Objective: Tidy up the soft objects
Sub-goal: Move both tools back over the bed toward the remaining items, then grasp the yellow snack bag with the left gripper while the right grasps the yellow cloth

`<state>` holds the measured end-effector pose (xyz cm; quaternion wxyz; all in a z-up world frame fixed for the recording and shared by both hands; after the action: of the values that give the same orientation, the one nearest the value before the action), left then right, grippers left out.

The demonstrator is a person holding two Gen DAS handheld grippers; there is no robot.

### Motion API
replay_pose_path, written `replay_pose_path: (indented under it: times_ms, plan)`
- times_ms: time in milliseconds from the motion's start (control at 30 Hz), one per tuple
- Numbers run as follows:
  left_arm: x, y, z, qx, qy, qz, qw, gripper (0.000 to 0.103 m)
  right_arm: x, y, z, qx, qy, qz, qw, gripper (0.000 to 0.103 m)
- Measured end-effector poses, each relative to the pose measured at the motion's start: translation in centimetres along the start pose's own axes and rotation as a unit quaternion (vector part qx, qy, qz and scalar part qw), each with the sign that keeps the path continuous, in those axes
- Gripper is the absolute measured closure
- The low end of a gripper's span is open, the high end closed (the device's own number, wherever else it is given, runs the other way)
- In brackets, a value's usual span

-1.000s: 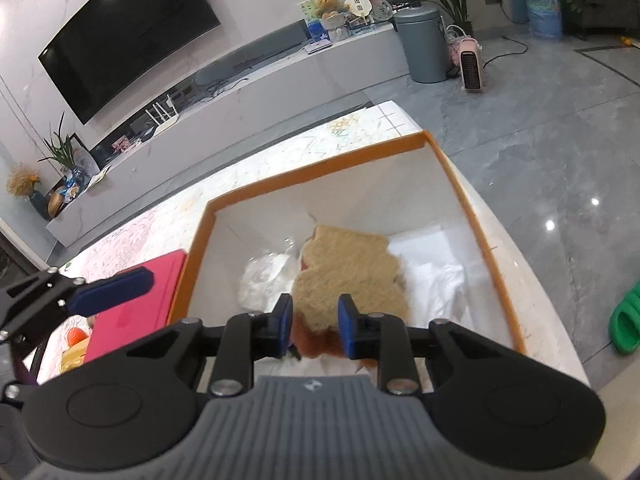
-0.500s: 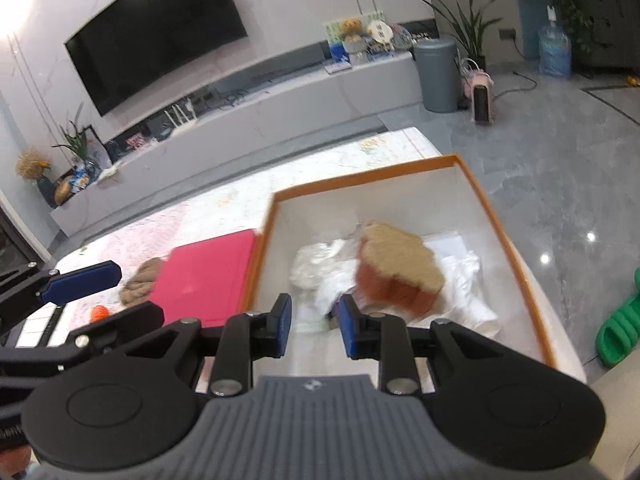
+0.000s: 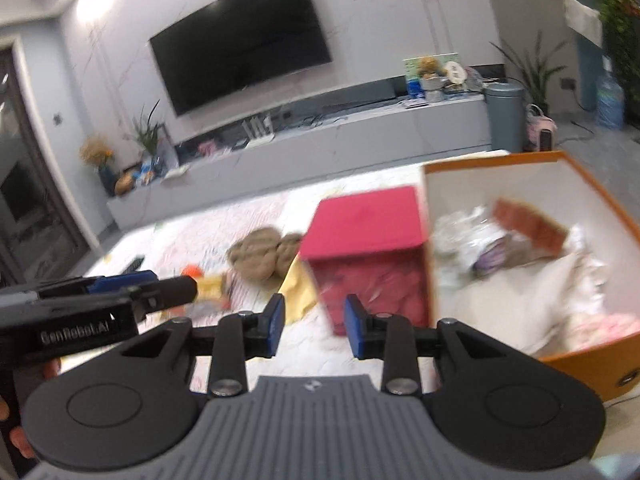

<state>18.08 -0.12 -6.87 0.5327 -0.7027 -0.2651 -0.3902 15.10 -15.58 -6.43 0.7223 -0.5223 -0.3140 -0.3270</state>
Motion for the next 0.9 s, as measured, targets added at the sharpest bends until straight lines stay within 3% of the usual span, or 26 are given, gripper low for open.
replay_pose_path:
  times_ms: [100, 233, 367, 600, 800, 900]
  plan:
    - [-0.9, 0.2, 3.2, 0.03, -0.025, 0.008, 0.9992, 0.038, -1.4, 2.2, 1.8, 0.002, -0.02, 0.018, 1.0, 0.067]
    - [-1.7, 0.6, 6.9, 0.06, -0.063, 0.023, 0.996, 0.038, -2.5, 5.2, 3.6, 0.003, -0.035, 0.035, 0.999, 0.055]
    - [-2.1, 1.4, 10.2, 0.082, -0.09, 0.025, 0.9923, 0.038, -2.9, 8.2, 5.3, 0.001, -0.058, 0.045, 0.997, 0.054]
    - [-2.0, 4.6, 13.6, 0.093, -0.072, 0.035, 0.9925, 0.032, -2.7, 13.0, 9.0, 0.003, -0.115, 0.036, 0.993, 0.052]
    - [-2.6, 7.4, 15.5, 0.121, -0.079, 0.036, 0.9889, 0.023, -3.2, 17.3, 10.3, -0.044, -0.166, 0.002, 0.985, 0.05]
    - [-2.5, 8.1, 15.3, 0.127, -0.05, 0.033, 0.9901, 0.017, -3.6, 18.4, 10.0, -0.066, -0.164, -0.004, 0.984, 0.05]
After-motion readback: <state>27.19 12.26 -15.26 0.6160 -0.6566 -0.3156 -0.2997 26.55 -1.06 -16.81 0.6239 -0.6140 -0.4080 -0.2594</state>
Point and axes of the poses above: each gripper's, at about its wrist camera, not at the fingertips, and y roughly the way its jaws point, z to its left, x to its top, the point moved 7 cm from there along y, roughly the way its jaws point, and after that the axes turned 5 degrees about -x, right-handed, at the moved point
